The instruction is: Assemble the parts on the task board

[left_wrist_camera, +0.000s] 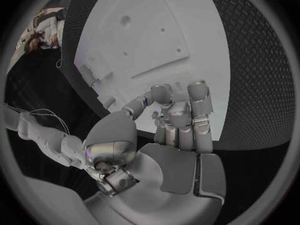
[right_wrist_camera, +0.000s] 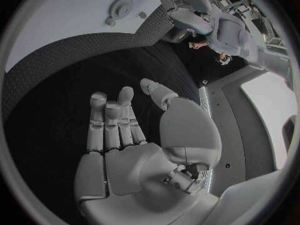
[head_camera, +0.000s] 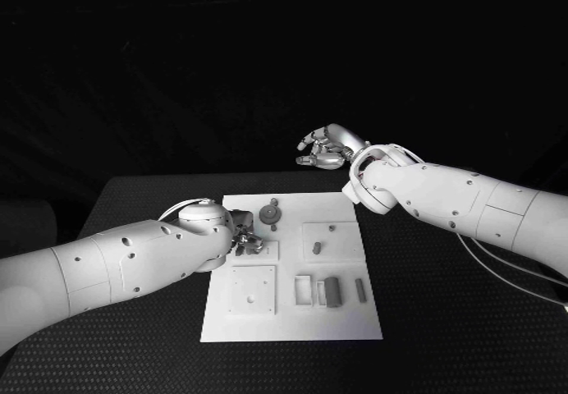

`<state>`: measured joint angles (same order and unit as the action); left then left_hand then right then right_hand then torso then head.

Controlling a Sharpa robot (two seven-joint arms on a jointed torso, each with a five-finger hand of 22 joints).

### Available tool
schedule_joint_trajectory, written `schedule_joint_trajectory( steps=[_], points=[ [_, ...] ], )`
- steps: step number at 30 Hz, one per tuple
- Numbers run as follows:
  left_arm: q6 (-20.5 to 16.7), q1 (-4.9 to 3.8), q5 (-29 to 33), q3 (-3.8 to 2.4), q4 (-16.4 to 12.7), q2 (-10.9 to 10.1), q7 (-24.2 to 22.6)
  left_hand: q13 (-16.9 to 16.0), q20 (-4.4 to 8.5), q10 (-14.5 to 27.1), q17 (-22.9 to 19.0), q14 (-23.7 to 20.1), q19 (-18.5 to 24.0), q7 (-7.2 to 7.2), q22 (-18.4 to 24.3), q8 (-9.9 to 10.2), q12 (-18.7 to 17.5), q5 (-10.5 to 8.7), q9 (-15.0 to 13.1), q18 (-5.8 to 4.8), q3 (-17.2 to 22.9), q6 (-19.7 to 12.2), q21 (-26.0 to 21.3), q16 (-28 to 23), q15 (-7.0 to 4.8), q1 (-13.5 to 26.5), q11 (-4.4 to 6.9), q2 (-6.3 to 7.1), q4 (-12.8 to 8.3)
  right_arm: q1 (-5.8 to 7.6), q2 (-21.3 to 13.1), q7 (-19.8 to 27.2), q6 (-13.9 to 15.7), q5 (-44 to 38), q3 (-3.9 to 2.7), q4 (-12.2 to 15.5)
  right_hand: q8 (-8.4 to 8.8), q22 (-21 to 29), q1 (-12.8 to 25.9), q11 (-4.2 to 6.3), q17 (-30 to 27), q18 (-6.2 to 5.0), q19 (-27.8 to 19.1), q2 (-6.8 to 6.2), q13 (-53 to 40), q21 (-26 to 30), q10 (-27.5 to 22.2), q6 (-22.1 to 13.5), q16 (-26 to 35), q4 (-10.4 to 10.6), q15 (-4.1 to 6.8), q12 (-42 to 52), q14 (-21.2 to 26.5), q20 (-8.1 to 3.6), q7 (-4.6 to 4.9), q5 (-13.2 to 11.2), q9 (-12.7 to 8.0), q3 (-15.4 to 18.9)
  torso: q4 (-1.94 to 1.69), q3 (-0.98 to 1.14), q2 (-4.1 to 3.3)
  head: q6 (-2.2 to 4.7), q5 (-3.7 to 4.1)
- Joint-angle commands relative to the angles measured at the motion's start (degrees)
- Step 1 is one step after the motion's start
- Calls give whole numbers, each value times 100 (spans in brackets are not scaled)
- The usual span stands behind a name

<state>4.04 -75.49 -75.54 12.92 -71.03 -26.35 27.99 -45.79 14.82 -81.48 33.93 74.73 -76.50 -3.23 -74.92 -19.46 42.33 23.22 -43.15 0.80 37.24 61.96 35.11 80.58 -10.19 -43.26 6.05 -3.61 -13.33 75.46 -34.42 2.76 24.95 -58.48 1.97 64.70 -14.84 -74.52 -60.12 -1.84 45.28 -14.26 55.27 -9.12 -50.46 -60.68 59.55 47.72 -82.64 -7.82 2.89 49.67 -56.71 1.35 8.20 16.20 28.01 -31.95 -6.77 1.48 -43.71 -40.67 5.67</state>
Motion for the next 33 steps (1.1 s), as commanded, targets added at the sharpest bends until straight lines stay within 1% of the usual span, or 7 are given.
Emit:
schedule_joint_trajectory(
  steps=[1,3,13,22,24,26,33],
  points=[
    [298,84,64,72,35,-12,204,16,0,41,-23,-209,40,321,-113,-27,37,-114,9,13,-6,829,-2,44,-167,97,11,45,58,-2,-1,38,-64,-9,-3,1,20,-9,-13,-154,-9,-74,-40,46,9,17,-537,116,28,-25,-20,5,32,5,150,25,-7,16,1,2,0,-6,-4],
    [282,84,64,72,37,-6,201,29,1,43,-48,-213,39,323,-114,-32,47,-257,14,20,0,828,-1,58,-170,127,14,67,99,-2,-1,37,-65,-9,-3,2,20,-9,-13,-154,-9,-74,-40,46,9,17,-537,116,28,-26,-20,6,32,5,150,25,-7,16,1,3,-2,-2,-6],
    [206,85,65,71,82,25,206,44,1,49,-79,-216,43,324,-117,-39,60,-298,20,27,37,827,1,80,-174,143,17,-60,118,-2,-1,35,-63,-9,-3,2,20,-10,-12,-155,-9,-74,-40,45,10,18,-538,115,28,-28,-21,6,33,6,151,25,-8,16,2,3,-2,-2,-7],
    [188,85,95,68,116,62,197,48,-4,48,-90,-216,42,323,-118,-43,68,-317,21,25,23,828,5,89,-174,166,16,-44,108,-3,5,33,-71,-9,-3,-5,20,-11,-12,-155,-10,-74,-40,46,11,18,-539,115,28,-30,-21,7,34,6,151,25,-8,16,2,1,-3,-5,-2],
    [176,85,95,68,121,70,196,52,-5,48,-100,-216,39,324,-117,-47,74,-373,22,26,10,830,8,95,-174,193,17,-33,123,-3,5,33,-71,-9,-3,-4,20,-11,-12,-155,-10,-74,-41,45,11,19,-539,115,28,-30,-21,7,34,6,151,25,-8,16,3,3,-3,-2,-5],
    [160,85,95,67,130,78,193,61,-3,53,-121,-217,40,328,-116,-52,84,-585,25,33,9,830,8,109,-177,216,20,-24,150,-3,6,29,-72,-9,-3,-6,20,-11,-12,-155,-10,-74,-41,46,11,19,-539,115,28,-31,-21,7,34,6,151,25,-8,16,2,3,-3,-2,-4],
    [155,85,94,63,172,113,189,64,-1,55,-129,-218,40,329,-116,-55,88,-583,26,36,29,830,10,113,-179,202,22,-46,144,-3,11,24,-83,-9,-3,-6,20,-11,-12,-155,-10,-74,-41,45,12,19,-540,114,28,-32,-21,7,35,7,151,25,-9,16,3,2,-3,3,-7]
  ],
)
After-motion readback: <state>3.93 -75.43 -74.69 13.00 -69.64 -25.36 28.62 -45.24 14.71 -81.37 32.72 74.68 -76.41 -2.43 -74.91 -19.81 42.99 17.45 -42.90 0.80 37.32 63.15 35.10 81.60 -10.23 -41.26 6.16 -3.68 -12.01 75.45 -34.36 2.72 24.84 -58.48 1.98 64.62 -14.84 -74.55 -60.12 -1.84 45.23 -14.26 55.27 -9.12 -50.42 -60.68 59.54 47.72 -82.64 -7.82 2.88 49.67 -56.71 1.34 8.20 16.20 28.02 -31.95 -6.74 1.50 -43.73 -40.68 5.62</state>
